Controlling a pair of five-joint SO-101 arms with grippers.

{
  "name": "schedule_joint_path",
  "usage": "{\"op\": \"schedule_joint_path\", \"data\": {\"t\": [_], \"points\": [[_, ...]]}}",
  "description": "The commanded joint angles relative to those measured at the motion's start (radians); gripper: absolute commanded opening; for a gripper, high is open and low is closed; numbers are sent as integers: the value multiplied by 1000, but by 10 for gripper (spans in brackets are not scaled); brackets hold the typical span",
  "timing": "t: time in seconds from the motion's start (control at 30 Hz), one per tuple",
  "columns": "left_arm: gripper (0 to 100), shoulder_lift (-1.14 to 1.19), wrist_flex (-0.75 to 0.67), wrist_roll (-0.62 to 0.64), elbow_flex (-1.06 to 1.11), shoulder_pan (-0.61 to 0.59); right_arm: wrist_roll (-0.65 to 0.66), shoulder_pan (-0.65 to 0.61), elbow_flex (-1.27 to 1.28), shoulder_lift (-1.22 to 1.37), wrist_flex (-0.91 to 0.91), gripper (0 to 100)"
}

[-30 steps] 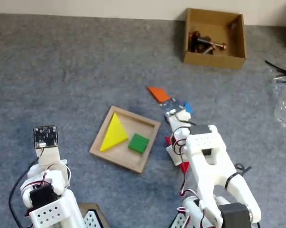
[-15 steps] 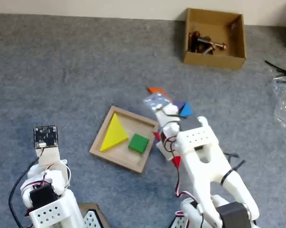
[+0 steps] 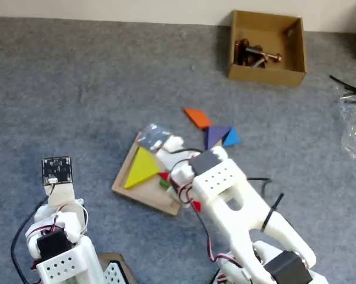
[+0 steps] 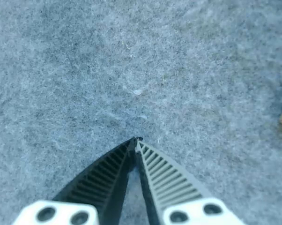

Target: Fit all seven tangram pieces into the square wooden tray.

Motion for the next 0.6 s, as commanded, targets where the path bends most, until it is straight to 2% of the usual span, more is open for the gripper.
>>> {"op": "schedule_joint_path", "data": {"t": [0.0, 0.3, 0.4, 0.57], "points": [[5, -5, 9, 9, 21, 15, 12, -65, -59, -15, -67, 173], [5, -5, 9, 9, 21, 15, 8, -116, 19, -8, -214, 173], [5, -5, 9, 9, 21, 15, 8, -157, 50, -8, -217, 173], [5, -5, 9, 9, 21, 15, 8, -209, 104, -10, -325, 173]]}}
